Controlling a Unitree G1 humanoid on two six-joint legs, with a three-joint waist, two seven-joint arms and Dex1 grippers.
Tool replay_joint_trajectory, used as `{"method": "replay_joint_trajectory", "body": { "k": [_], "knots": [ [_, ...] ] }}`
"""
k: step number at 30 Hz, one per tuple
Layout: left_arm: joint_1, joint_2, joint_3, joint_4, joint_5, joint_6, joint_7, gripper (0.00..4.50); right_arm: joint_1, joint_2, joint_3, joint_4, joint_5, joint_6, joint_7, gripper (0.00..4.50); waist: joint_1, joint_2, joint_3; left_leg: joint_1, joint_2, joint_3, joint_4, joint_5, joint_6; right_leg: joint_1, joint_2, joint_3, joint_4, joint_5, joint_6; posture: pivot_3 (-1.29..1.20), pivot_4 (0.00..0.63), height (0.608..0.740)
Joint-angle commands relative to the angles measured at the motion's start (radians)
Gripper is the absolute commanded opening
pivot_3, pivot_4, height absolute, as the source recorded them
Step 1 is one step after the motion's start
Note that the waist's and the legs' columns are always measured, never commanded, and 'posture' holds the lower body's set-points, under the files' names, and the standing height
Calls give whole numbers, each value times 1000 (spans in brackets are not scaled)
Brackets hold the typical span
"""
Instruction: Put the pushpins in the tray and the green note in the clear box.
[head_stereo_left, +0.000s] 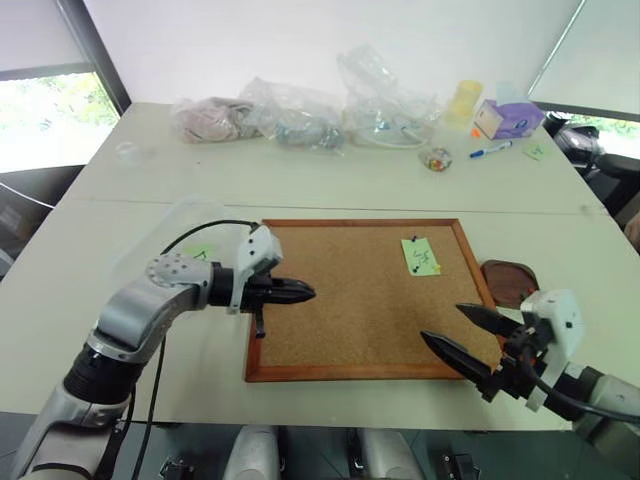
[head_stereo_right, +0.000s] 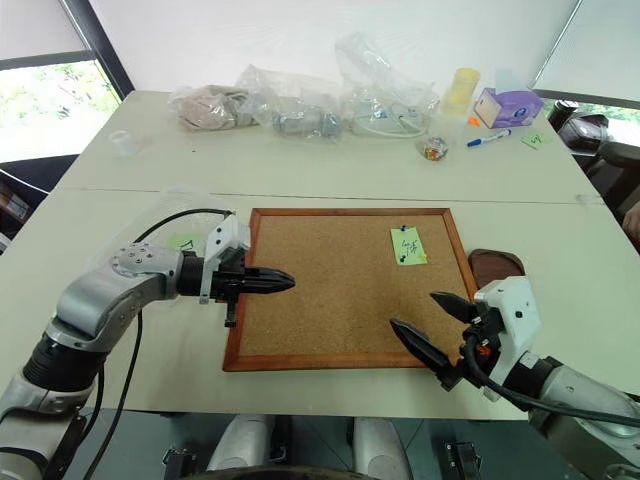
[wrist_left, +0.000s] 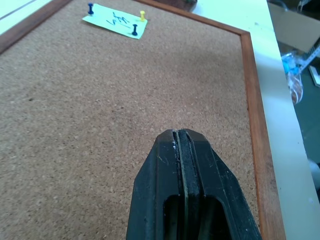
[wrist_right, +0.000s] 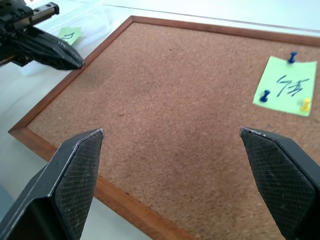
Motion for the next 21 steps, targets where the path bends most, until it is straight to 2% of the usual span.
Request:
{"method": "replay_joint_trajectory", "body": {
  "k": [1,21],
  "knots": [
    [-11,-13,27,-5,-15,-8,13,39,1,8,2,-18,-6,-22,7,4500,0,0,0,0,0,0,0,0,0,0,0,0,0,0,0,0,150,737],
    [-24,-27,15,11,-11,-19,13,39,-22,24,40,-32,-16,-26,-37,4500,0,0,0,0,0,0,0,0,0,0,0,0,0,0,0,0,150,737]
  ]
}}
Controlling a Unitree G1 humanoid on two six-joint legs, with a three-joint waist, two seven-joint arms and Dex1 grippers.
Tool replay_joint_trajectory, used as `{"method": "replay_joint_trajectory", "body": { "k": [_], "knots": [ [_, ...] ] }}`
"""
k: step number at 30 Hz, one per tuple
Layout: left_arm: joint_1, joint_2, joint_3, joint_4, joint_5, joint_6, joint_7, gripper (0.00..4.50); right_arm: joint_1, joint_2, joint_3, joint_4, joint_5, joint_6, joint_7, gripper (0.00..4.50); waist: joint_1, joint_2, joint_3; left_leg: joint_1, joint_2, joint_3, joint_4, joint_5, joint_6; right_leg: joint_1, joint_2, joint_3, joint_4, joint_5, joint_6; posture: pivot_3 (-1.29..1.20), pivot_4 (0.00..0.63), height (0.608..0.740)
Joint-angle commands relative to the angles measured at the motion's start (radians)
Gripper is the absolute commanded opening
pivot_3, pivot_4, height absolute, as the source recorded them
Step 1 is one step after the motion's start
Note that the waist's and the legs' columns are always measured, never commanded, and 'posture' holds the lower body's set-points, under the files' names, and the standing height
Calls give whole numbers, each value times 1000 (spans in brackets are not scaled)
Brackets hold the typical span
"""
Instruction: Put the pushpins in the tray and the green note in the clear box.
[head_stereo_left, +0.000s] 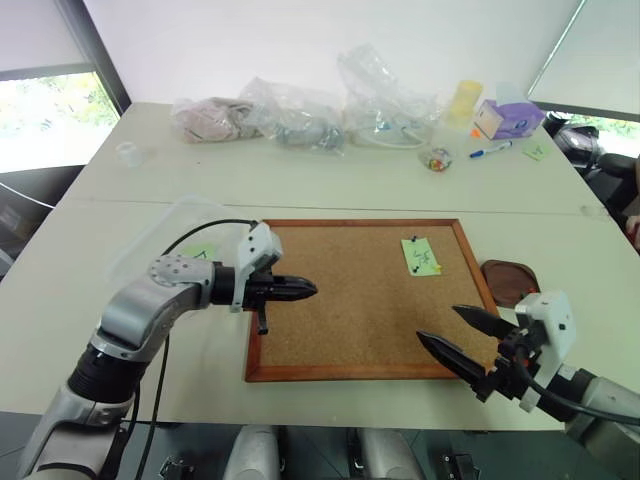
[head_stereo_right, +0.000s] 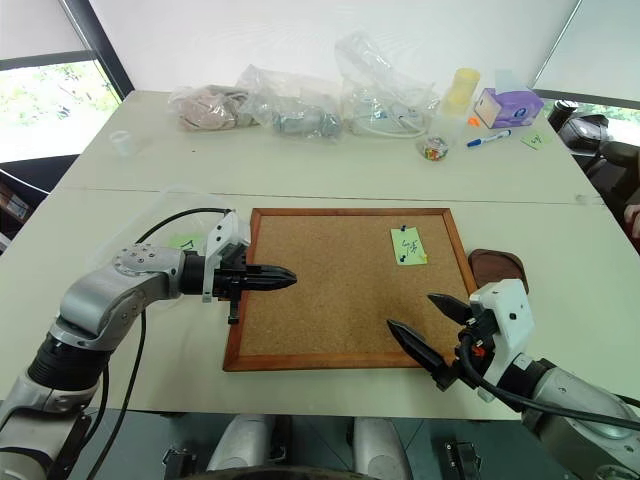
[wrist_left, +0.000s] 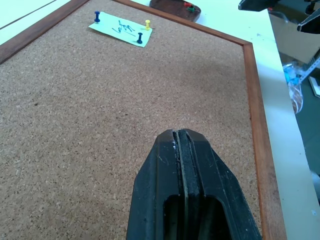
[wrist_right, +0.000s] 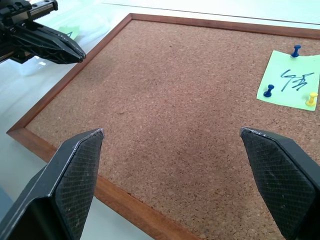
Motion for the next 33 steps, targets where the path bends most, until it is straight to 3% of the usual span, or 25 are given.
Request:
{"method": "replay_joint_trajectory", "body": {
  "k": [1,4,9,15,24,33],
  "knots": [
    [-30,-7,10,-2,5,-24,2,39,-9,7,1,-31,6,-17,-13,4500,0,0,0,0,0,0,0,0,0,0,0,0,0,0,0,0,150,737],
    [-75,-31,9,30,18,-35,16,39,-29,8,4,-15,14,-15,-26,4500,1,0,0,0,0,0,0,0,0,0,0,0,0,0,0,0,150,737],
    [-174,-136,-36,121,50,-68,37,39,-226,34,29,88,38,-21,-121,4500,0,0,0,0,-1,0,1,0,0,1,0,0,0,0,0,0,150,737],
    [-179,-203,-180,266,216,-239,31,39,-478,16,196,263,-172,14,-183,4500,-2,0,0,1,-3,0,0,0,0,0,1,0,0,0,1,0,150,737],
    [-196,-206,-260,356,368,-318,20,39,-732,104,390,538,-413,10,-160,4500,-1,1,0,-1,-3,1,0,0,0,-2,1,0,0,2,4,0,150,737],
    [-184,-211,-287,357,437,-269,28,39,-886,167,429,769,-533,-7,-68,4500,0,2,-1,-1,-2,2,0,0,0,-1,1,0,1,2,4,0,150,737]
  ]
}}
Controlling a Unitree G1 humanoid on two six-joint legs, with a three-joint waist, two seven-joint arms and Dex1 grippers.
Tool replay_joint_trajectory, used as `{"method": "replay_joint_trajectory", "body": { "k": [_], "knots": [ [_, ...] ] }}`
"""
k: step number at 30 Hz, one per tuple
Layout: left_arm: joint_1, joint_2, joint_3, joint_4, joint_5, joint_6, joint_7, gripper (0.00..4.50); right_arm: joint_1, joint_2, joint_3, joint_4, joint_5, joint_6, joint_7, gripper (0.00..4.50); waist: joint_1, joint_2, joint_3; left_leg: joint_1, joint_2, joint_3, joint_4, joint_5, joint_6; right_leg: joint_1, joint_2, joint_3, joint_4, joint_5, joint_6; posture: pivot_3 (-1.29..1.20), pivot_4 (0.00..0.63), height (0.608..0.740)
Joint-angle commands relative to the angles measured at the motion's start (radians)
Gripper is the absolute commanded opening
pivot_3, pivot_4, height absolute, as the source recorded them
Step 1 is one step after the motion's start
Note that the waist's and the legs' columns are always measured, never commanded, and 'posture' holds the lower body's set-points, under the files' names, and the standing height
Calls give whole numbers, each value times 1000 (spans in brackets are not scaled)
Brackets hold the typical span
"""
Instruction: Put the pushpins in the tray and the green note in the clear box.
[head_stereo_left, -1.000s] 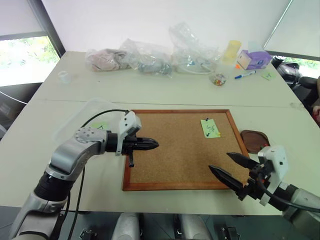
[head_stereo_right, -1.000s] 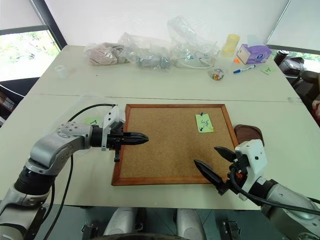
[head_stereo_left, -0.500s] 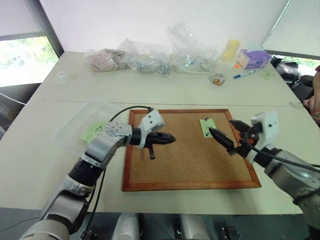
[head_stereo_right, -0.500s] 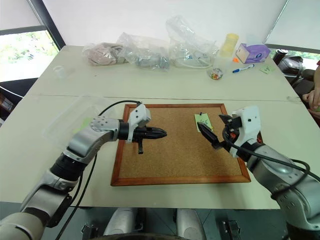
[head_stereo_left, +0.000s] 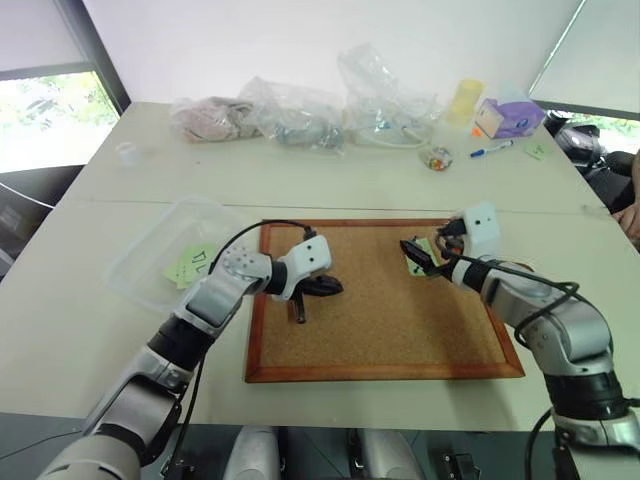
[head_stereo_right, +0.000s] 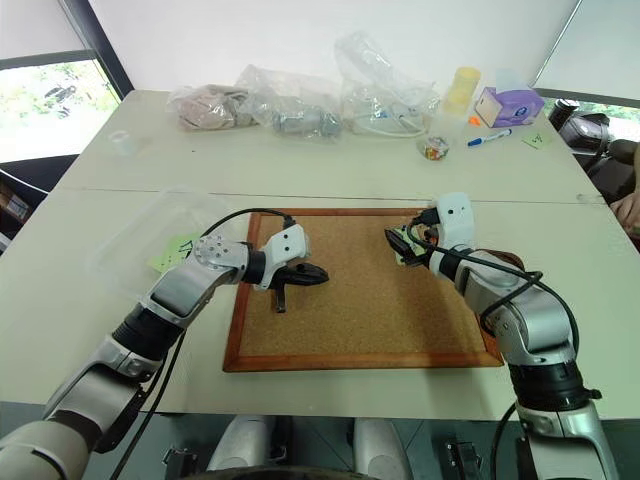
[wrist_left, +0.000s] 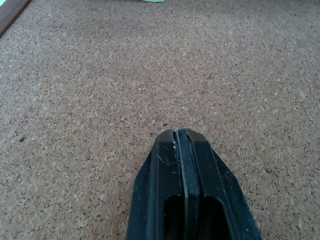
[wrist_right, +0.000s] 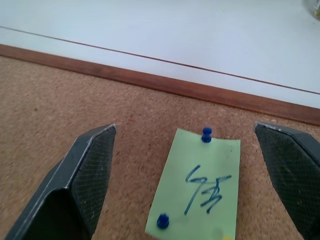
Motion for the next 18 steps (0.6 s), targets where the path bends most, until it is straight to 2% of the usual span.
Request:
{"method": "replay_joint_trajectory", "body": {
  "k": [1,9,12,13,14,16,18],
  "knots": [
    [6,-1,-20,-5,33,19,4,39,-48,21,10,65,-47,-34,46,4500,0,0,0,0,0,0,0,0,0,0,0,0,0,0,0,0,150,737],
    [21,-12,-18,-20,44,31,12,39,-121,79,4,232,-118,-62,101,4500,0,1,0,0,0,0,0,0,0,0,0,0,1,0,0,0,150,737],
    [30,-13,-20,-26,50,33,13,0,-137,92,5,277,-143,-76,112,3609,0,1,0,0,0,0,0,0,0,0,0,0,1,0,0,0,150,737],
    [31,-13,-19,-28,51,34,12,0,-139,95,3,285,-149,-79,115,3156,0,1,-1,0,0,0,0,0,0,0,0,0,1,0,0,0,150,737],
    [32,-13,-19,-29,52,35,13,0,-142,98,2,291,-155,-81,118,2463,-1,1,-1,0,0,0,0,0,0,0,0,0,1,0,0,0,150,737],
    [32,-13,-18,-29,53,37,13,0,-144,104,-4,296,-165,-83,121,1669,-1,1,-1,1,0,0,0,0,0,0,0,0,1,0,0,0,150,737],
    [32,-14,-17,-28,54,36,13,0,-145,112,-14,296,-168,-86,125,590,0,1,-1,1,0,0,0,0,0,0,0,0,1,0,0,0,150,737]
  ]
}}
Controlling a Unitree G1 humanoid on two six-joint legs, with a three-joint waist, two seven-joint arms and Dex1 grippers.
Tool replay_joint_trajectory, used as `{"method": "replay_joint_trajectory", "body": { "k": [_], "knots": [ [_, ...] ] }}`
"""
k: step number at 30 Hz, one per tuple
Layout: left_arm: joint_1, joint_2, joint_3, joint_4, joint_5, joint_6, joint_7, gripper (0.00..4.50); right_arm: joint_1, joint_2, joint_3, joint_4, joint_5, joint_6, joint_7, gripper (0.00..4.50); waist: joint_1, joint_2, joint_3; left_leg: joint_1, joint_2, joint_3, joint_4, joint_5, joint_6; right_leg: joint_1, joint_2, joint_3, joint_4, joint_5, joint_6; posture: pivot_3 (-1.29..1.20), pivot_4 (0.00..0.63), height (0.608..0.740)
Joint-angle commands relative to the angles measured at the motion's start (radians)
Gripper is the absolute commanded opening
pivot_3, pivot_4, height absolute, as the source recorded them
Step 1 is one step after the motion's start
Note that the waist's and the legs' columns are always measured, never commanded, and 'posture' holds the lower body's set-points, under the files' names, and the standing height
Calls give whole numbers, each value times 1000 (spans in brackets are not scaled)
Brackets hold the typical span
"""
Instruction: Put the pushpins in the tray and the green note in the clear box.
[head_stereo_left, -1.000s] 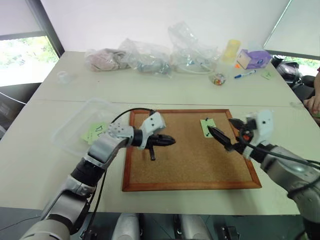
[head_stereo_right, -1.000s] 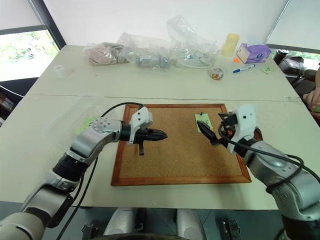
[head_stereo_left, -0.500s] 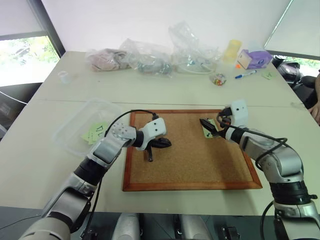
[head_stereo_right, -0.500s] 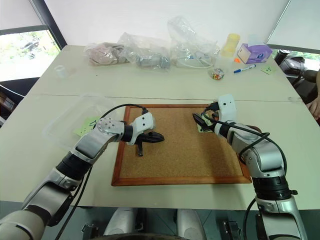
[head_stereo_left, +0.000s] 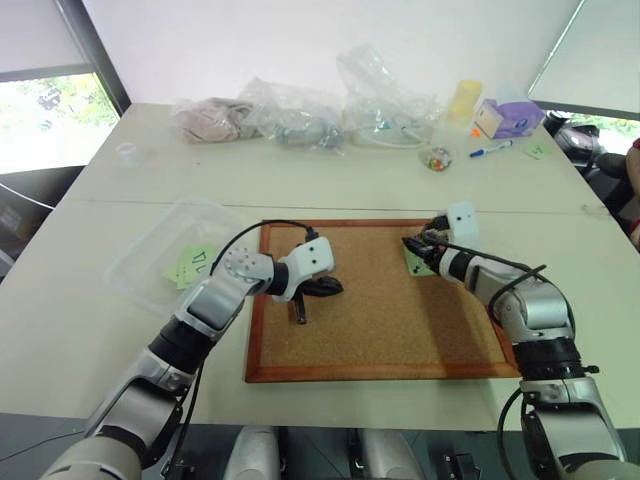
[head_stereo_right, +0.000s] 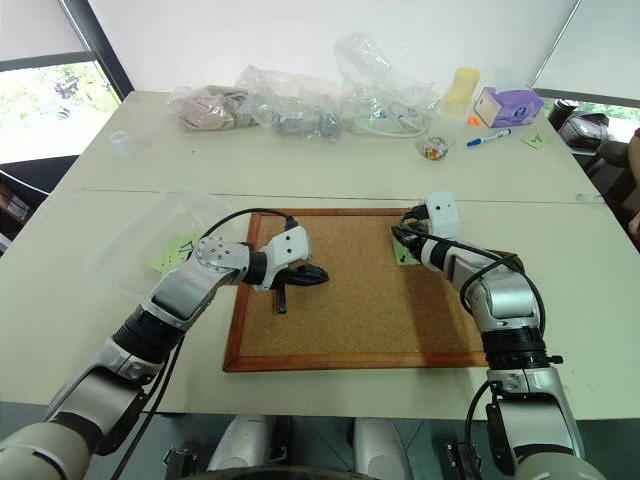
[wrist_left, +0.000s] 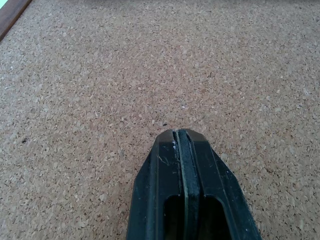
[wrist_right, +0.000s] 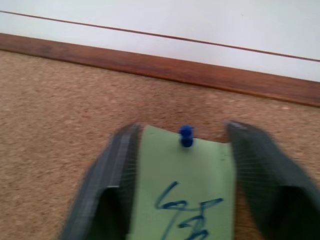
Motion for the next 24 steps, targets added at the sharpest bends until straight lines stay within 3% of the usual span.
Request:
{"method": "replay_joint_trajectory", "body": {
  "k": [1,9,17,24],
  "knots": [
    [20,-5,-19,2,20,12,4,0,-21,7,-34,-4,-12,-12,12,151,0,0,0,0,0,0,0,0,0,0,0,0,0,0,0,0,150,737],
    [19,-10,-24,15,25,5,5,0,-2,21,-54,-28,-38,-27,18,60,0,1,0,0,0,0,0,0,0,0,0,0,0,0,0,0,150,737],
    [24,-7,-40,34,46,17,-3,0,22,46,-83,-57,-97,-215,-6,60,0,1,-1,0,0,0,0,0,0,0,0,0,0,0,0,0,150,737],
    [20,-13,-44,42,54,5,-5,0,40,60,-93,-75,-102,-237,-11,60,0,3,-2,0,0,0,0,0,0,1,0,0,0,0,0,0,150,737]
  ]
}}
